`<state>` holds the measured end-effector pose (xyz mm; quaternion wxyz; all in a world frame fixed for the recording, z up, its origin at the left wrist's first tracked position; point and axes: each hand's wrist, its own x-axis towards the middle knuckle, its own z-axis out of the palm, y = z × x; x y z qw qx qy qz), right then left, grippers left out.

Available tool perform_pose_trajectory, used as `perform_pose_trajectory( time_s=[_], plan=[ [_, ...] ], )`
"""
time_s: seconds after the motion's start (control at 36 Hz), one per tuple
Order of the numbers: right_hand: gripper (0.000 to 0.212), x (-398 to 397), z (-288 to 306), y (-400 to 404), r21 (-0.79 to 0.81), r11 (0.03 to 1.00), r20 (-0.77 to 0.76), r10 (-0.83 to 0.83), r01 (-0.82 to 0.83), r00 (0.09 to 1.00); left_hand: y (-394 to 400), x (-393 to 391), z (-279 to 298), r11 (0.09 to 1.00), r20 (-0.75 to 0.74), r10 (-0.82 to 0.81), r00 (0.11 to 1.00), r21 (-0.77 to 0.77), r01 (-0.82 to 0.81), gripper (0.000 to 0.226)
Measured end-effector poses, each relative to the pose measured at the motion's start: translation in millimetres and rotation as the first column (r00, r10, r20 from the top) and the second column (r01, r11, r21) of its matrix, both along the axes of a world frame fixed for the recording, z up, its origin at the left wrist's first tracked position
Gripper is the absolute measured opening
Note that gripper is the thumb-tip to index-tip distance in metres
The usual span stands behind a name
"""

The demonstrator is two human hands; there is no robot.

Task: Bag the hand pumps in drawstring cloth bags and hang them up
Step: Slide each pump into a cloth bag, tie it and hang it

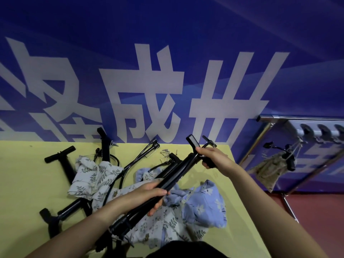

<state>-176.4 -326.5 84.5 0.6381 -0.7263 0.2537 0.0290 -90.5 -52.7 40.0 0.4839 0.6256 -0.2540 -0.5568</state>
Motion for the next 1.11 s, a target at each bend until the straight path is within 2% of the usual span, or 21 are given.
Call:
perform_pose_trajectory(
  time_s=[0.22,0.33,0.42,0.53,0.69,0.78,0.89,0.94,1.03,1.11],
  plan=[
    [0.034,-3,-13,13,0.054,0.998,0.03,-0.032,0.031,0.999,12,7,-9,0.998,0.013,-0.01,1.0,0.059,0.009,0.045],
    [0.045,-2,-18,19,0.064,0.997,0.064,-0.04,0.036,0.997,16,7,-10,0.997,0.01,0.017,1.0,0.069,-0.018,0.047],
    [0.033,-3,-17,21,0.07,0.997,0.07,-0.025,0.021,0.997,21,8,-11,0.999,-0.023,0.014,1.0,0.03,-0.013,0.048],
    [0.032,-5,-15,22,0.04,0.999,0.09,-0.001,-0.002,0.996,24,9,-12,1.0,-0.029,0.007,1.0,0.022,-0.007,0.062],
    [0.031,-6,-7,28,-0.004,1.0,0.13,-0.027,0.028,0.991,22,6,-13,0.999,-0.033,0.024,0.999,0.024,-0.023,0.053],
    [0.041,-3,-12,33,-0.098,0.99,0.119,-0.085,0.097,0.989,19,7,-12,0.999,-0.012,0.014,1.0,0.044,-0.014,0.065],
    [0.041,-3,-23,39,-0.077,0.985,0.052,-0.152,0.155,0.987,13,11,-11,0.996,0.056,0.034,0.998,0.085,-0.039,0.079],
    [0.041,-4,-24,42,-0.054,0.99,0.018,-0.129,0.13,0.992,11,13,-9,0.992,0.067,0.05,0.997,0.112,-0.057,0.077],
    [0.04,-3,-23,44,0.005,0.993,0.023,-0.12,0.12,0.993,11,15,-7,0.991,0.073,0.045,0.996,0.123,-0.054,0.063],
    [0.04,-3,-24,45,-0.022,0.986,0.035,-0.164,0.165,0.986,11,12,-6,0.99,0.095,0.046,0.994,0.127,-0.058,0.069]
  ],
)
